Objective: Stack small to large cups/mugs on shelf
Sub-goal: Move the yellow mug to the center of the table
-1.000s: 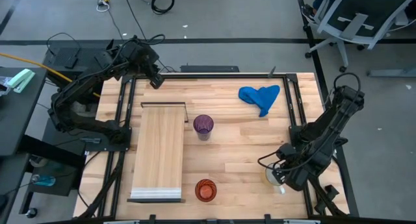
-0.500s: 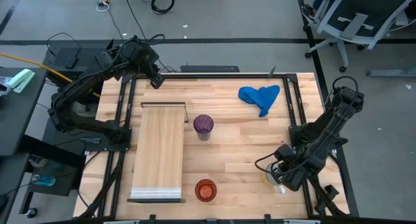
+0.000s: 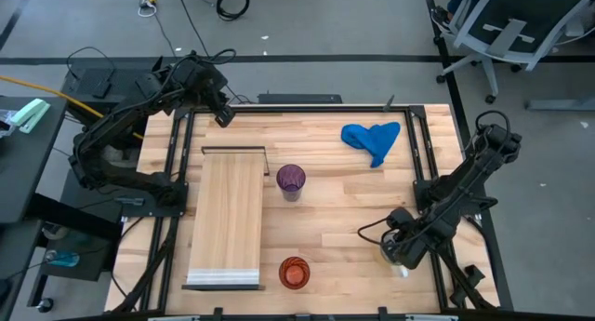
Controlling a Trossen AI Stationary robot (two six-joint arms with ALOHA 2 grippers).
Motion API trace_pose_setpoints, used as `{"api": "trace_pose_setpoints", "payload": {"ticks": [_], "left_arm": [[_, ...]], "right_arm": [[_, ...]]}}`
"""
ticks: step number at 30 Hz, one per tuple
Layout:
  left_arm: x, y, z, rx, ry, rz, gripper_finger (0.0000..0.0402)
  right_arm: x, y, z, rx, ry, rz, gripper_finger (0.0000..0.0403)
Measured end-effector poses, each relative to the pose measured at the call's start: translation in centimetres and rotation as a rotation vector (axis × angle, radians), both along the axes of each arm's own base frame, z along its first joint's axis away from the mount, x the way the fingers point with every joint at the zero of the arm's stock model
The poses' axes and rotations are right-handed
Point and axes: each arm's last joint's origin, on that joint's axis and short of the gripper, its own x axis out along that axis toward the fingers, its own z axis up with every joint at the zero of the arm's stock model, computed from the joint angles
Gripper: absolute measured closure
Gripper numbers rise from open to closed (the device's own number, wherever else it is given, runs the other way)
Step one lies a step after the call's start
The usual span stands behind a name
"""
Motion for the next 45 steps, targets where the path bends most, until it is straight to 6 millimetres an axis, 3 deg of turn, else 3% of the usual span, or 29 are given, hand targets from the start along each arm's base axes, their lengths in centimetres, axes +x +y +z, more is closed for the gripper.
{"api": "trace_pose_setpoints", "payload": {"ticks": [15,23,31,38,45], "left_arm": [[0.0,0.0,0.0,-0.004,-0.004,0.005,0.0329],[0.0,0.0,0.0,-0.004,-0.005,0.006,0.0325],[0.0,0.0,0.0,-0.003,-0.005,0.007,0.0330],[0.0,0.0,0.0,-0.003,-0.006,0.007,0.0334],[0.0,0.0,0.0,-0.003,-0.005,0.007,0.0332]], "right_arm": [[2.2,-0.8,2.0,0.021,-0.060,0.202,0.0383],[4.9,-3.2,7.0,-0.069,-0.148,0.305,0.0383],[8.8,-8.7,11.8,-0.181,-0.274,0.425,0.0383],[13.3,-12.5,11.1,-0.183,-0.197,0.558,0.0383],[19.1,-12.3,8.8,-0.112,-0.133,0.780,0.0383]]}}
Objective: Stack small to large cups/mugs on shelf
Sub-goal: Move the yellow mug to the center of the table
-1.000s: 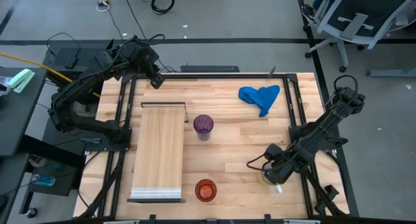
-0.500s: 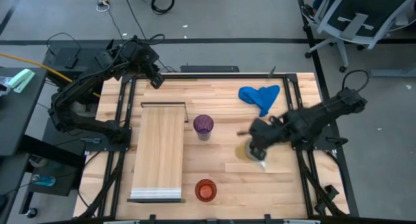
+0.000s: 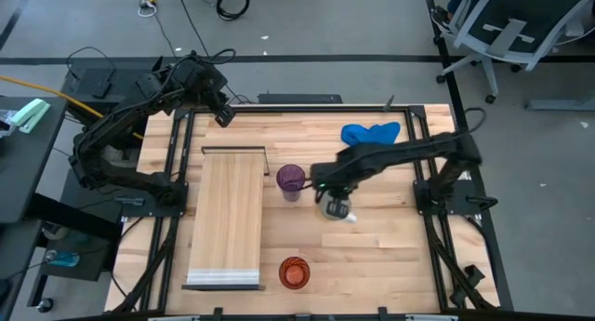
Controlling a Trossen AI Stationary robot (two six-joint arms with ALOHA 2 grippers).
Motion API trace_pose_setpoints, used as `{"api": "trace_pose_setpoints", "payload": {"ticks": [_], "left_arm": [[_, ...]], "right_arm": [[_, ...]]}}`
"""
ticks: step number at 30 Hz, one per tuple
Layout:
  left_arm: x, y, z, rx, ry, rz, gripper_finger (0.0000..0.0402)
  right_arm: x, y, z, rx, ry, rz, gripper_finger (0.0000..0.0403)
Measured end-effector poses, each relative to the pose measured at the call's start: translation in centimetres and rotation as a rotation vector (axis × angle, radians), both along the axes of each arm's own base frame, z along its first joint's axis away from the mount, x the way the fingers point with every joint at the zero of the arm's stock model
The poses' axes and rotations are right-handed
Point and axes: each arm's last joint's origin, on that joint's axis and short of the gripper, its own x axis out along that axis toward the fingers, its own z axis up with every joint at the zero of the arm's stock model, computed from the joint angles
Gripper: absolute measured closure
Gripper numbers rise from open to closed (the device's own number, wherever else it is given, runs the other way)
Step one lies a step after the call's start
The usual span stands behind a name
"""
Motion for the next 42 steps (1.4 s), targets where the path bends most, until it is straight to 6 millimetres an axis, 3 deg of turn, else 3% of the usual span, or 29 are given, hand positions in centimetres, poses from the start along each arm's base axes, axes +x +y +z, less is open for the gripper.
{"api": "trace_pose_setpoints", "payload": {"ticks": [7,15,27,34,42], "left_arm": [[0.0,0.0,0.0,0.000,0.000,0.000,0.0341],[0.0,0.0,0.0,0.001,0.002,-0.003,0.0340],[0.0,0.0,0.0,0.004,0.005,-0.007,0.0349],[0.0,0.0,0.0,0.005,0.005,-0.008,0.0349],[0.0,0.0,0.0,0.004,0.006,-0.009,0.0355]], "right_arm": [[5.1,0.4,-1.1,-0.008,-0.005,0.145,0.0383],[8.4,0.5,-3.1,0.001,0.022,0.259,0.0383],[10.2,0.8,-5.8,-0.008,0.039,0.318,0.0384],[10.4,1.1,-5.5,-0.012,-0.008,0.338,0.0384],[9.8,3.1,-4.7,-0.035,-0.016,0.376,0.0384]]}}
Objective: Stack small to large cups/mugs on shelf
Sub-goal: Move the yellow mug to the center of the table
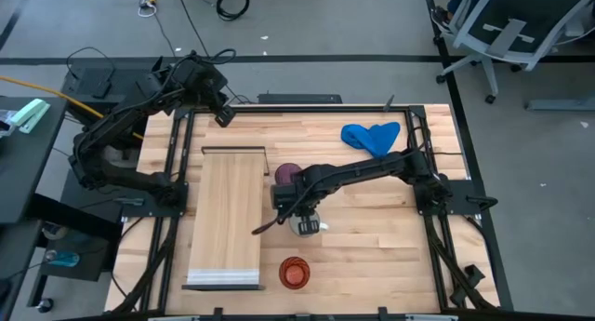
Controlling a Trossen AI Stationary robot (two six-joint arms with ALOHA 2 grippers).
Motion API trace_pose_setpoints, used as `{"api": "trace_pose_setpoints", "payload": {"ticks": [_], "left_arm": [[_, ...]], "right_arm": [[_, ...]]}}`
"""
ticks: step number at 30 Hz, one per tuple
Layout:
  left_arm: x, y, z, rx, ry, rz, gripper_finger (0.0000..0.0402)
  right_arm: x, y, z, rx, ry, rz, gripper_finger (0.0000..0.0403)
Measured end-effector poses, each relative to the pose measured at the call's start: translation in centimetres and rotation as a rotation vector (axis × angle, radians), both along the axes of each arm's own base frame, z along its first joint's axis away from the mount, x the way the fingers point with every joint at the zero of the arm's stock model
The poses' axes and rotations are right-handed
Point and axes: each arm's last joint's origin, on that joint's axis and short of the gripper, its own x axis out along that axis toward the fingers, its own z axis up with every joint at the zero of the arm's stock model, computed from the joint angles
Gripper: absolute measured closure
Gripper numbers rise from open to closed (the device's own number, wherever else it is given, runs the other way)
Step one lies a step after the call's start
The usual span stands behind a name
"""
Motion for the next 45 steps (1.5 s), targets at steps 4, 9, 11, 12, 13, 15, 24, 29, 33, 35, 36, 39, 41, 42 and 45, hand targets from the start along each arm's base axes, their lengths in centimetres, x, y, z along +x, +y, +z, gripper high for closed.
{"api": "trace_pose_setpoints", "payload": {"ticks": [4,9,11,12,13,15,24,29,33,35,36,39,41,42,45], "left_arm": [[0.0,0.0,0.0,0.000,0.000,0.000,0.0354],[0.0,0.0,0.0,0.000,0.000,0.000,0.0361],[0.0,0.0,0.0,0.000,0.000,0.000,0.0362],[0.0,0.0,0.0,0.000,0.000,0.000,0.0362],[0.0,0.0,0.0,0.000,0.000,0.000,0.0362],[0.0,0.0,0.0,0.000,0.000,0.000,0.0361],[0.0,0.0,0.0,0.000,0.000,0.000,0.0367],[0.0,0.0,0.0,0.000,0.000,0.000,0.0362],[0.0,0.0,0.0,0.000,0.000,0.000,0.0364],[0.0,0.0,0.0,-0.001,0.001,0.000,0.0367],[0.0,0.0,0.0,0.000,0.001,0.000,0.0369],[0.0,0.0,0.0,0.000,0.001,0.000,0.0371],[0.0,0.0,0.0,0.000,0.001,0.000,0.0370],[0.0,0.0,0.0,0.000,0.001,0.000,0.0369],[0.0,0.0,0.0,0.000,0.001,0.000,0.0364]], "right_arm": [[0.2,0.4,-0.3,-0.001,-0.004,0.016,0.0384],[0.5,0.5,-0.3,-0.018,-0.040,0.021,0.0384],[0.5,0.5,-0.3,-0.018,-0.041,0.023,0.0384],[0.5,0.5,-0.3,-0.019,-0.034,0.024,0.0384],[0.5,0.5,-0.5,-0.020,-0.028,0.025,0.0384],[0.6,0.5,-0.8,-0.024,-0.025,0.023,0.0384],[0.7,0.5,-0.8,-0.030,-0.032,0.029,0.0384],[0.9,0.6,-1.6,-0.039,-0.014,0.042,0.0382],[1.0,0.6,-1.9,-0.042,-0.011,0.046,0.0383],[1.1,0.6,-1.9,-0.043,-0.015,0.047,0.0379],[1.1,0.6,-1.9,-0.042,-0.017,0.046,0.0377],[1.2,0.6,-1.8,-0.042,-0.024,0.046,0.0373],[1.2,0.6,-1.8,-0.041,-0.028,0.046,0.0371],[1.2,0.6,-1.8,-0.041,-0.029,0.046,0.0369],[1.2,0.6,-1.8,-0.041,-0.030,0.046,0.0362]]}}
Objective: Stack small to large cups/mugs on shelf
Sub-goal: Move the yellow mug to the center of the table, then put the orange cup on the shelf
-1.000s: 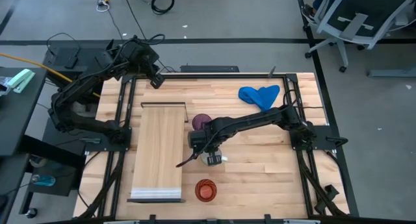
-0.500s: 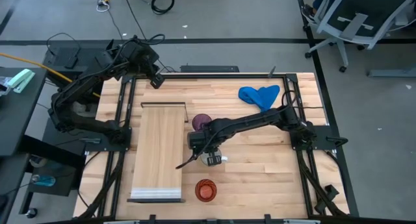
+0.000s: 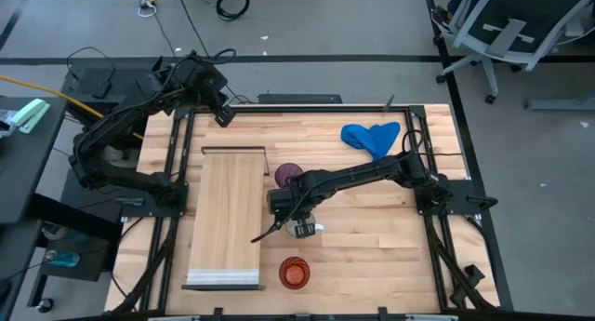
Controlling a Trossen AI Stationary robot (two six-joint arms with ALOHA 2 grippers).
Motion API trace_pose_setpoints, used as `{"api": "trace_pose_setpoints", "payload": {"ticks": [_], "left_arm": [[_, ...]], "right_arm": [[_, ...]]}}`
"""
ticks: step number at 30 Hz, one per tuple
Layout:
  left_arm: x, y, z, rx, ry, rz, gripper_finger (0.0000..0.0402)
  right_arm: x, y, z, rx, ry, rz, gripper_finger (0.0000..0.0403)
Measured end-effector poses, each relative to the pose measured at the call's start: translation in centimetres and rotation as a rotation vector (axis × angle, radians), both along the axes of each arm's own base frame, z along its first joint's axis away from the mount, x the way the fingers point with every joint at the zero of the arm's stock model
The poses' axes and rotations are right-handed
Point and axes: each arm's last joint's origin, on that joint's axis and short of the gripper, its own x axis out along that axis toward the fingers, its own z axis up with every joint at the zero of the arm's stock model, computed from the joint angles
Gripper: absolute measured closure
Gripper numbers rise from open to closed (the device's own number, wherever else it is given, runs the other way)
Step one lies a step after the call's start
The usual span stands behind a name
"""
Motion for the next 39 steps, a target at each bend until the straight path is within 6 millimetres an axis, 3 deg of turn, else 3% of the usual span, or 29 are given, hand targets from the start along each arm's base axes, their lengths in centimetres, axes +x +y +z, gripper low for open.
{"api": "trace_pose_setpoints", "payload": {"ticks": [25,31,39], "left_arm": [[0.0,0.0,0.0,-0.001,0.000,0.001,0.0362],[0.0,0.0,0.0,-0.001,0.001,0.000,0.0357],[0.0,0.0,0.0,-0.001,0.003,0.000,0.0360]], "right_arm": [[0.0,0.0,0.7,0.011,-0.029,-0.026,0.0320],[-0.7,-0.2,2.1,-0.009,-0.047,-0.047,0.0320],[-2.9,-0.7,6.2,-0.021,-0.102,-0.122,0.0320]]}}
